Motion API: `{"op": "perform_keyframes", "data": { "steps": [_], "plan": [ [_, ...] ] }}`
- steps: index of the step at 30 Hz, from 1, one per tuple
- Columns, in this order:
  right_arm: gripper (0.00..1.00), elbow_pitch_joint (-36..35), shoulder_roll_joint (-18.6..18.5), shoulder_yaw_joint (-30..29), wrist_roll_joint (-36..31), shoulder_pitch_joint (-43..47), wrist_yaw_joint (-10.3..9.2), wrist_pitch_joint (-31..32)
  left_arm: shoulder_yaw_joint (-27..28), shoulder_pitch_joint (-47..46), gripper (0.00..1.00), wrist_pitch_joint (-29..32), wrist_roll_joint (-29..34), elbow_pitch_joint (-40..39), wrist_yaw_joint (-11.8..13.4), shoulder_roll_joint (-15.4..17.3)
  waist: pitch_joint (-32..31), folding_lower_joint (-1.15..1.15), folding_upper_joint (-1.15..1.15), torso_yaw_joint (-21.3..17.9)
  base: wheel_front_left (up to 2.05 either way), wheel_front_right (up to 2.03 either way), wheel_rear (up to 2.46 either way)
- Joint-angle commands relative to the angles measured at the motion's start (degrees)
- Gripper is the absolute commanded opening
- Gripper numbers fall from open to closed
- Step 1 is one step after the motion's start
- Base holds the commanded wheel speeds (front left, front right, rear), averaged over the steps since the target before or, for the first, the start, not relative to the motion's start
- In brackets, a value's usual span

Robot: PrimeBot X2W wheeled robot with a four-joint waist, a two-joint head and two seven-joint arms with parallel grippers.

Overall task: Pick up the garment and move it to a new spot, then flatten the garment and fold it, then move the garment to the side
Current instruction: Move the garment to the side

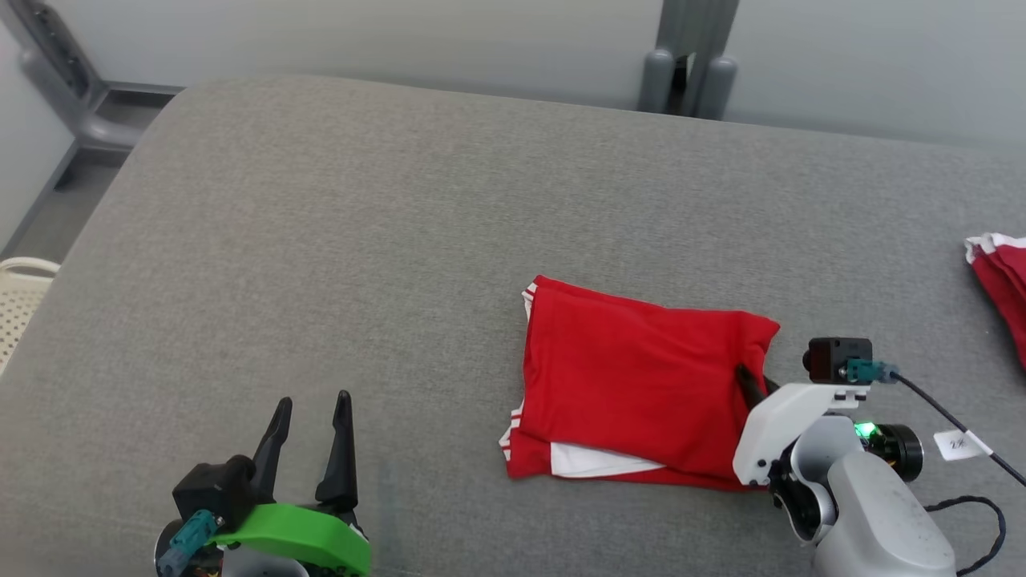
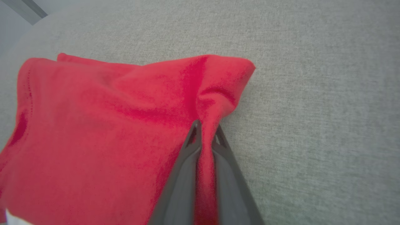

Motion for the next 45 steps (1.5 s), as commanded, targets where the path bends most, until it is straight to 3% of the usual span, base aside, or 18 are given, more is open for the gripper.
{"op": "perform_keyframes", "data": {
  "steps": [1, 13, 21, 26, 34, 42, 45],
  "plan": [
    [0.00, -0.87, -0.47, -0.05, -0.82, -1.16, -0.11, -0.25, 0.14, -0.49, 1.00, -0.25, 0.81, -0.30, 0.14, 0.32, 0.06, 0.00, 0.00, -4.45, 0.00, 0.00, 0.00],
    [0.00, -15.01, -3.05, -3.48, -6.46, -1.05, -0.10, 5.18, 0.46, -3.24, 1.00, -0.07, 1.37, -2.14, 0.31, 1.24, 3.68, 0.00, 0.00, -23.45, 0.00, 0.00, 0.00],
    [0.00, -20.74, -3.66, -4.03, -5.56, -1.53, -0.10, 7.83, -0.27, -6.27, 1.00, 1.12, 2.00, -2.56, 0.07, 2.04, 6.82, 0.00, 0.00, -30.01, 0.00, 0.00, 0.00],
    [0.00, -21.20, -4.05, -4.29, -5.55, -2.58, -0.10, 8.12, -0.59, -7.14, 1.00, 1.37, 2.08, -2.47, -0.11, 2.29, 7.53, 0.00, 0.00, -29.92, 0.00, 0.00, 0.00],
    [0.00, -20.06, -5.38, -4.69, -5.80, -6.36, -0.10, 7.70, -0.44, -7.03, 1.00, 1.23, 1.44, -2.18, 0.34, 2.31, 7.45, 0.00, 0.00, -26.07, 0.00, 0.00, 0.00],
    [0.00, -16.71, -10.82, -2.88, -6.94, -14.52, -0.10, 9.87, -0.73, -7.53, 1.00, 0.79, 1.28, -1.80, 0.08, 1.45, 7.70, 0.00, 0.00, -20.75, 0.00, 0.00, 0.00],
    [0.00, -15.07, -14.42, -2.24, -7.12, -17.17, -0.10, 11.31, -1.05, -7.85, 1.00, 0.67, 1.45, -1.94, -0.04, 1.16, 8.20, 0.00, 0.00, -18.50, 0.00, 0.00, 0.00]
  ]
}}
